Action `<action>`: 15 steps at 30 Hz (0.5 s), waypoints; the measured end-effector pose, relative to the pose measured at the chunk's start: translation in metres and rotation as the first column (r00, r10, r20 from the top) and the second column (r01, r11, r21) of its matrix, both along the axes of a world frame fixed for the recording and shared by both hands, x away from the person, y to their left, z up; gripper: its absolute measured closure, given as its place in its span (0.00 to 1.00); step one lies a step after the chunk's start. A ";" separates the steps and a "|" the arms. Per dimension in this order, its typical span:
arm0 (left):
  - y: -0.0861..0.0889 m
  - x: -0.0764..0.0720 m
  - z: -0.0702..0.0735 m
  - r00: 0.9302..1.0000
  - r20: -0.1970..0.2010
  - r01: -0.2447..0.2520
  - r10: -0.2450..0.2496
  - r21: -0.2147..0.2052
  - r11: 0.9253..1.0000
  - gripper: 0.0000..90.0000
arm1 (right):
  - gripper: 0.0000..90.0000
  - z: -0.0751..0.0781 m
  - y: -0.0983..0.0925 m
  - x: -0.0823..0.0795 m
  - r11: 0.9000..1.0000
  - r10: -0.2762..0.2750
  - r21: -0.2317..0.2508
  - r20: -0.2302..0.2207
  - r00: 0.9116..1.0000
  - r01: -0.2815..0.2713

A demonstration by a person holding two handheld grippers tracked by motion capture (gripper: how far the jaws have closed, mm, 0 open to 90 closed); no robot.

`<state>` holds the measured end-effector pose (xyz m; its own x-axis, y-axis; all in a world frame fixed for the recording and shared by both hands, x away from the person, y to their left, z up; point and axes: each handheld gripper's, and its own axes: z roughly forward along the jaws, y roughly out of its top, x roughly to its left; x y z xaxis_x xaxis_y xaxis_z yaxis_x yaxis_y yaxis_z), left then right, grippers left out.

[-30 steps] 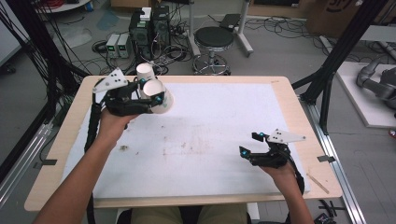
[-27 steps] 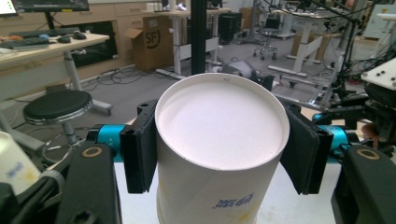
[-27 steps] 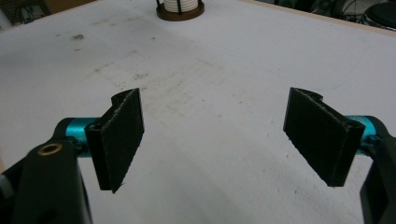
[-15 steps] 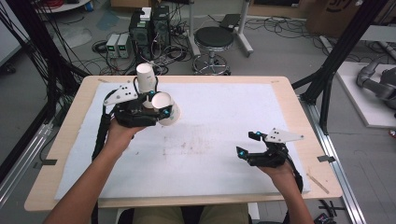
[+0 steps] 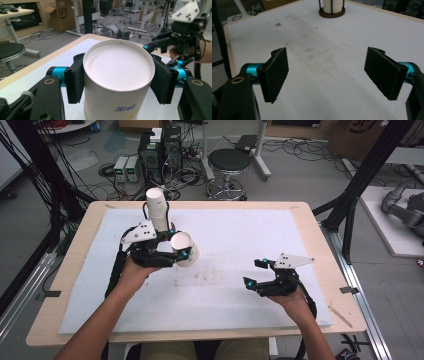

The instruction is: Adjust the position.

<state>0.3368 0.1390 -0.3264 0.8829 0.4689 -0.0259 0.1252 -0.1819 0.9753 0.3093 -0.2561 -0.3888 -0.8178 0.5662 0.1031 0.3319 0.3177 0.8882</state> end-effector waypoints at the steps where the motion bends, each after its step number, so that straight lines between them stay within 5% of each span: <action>1: -0.002 -0.001 -0.001 1.000 -0.003 0.006 -0.006 0.001 1.000 0.40 | 0.22 0.001 0.003 0.001 1.000 0.018 0.003 0.004 1.000 -0.018; 15: -0.019 -0.008 -0.016 0.996 -0.029 0.088 -0.088 -0.005 0.996 0.40 | 0.22 0.005 0.027 0.002 0.988 0.149 0.027 0.043 0.988 -0.150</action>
<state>0.3289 0.1199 -0.3427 0.9195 0.3894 -0.0540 0.1374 -0.1896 0.9722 0.3112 -0.2291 -0.3833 -0.8970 0.4342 0.0831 0.2457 0.3335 0.9102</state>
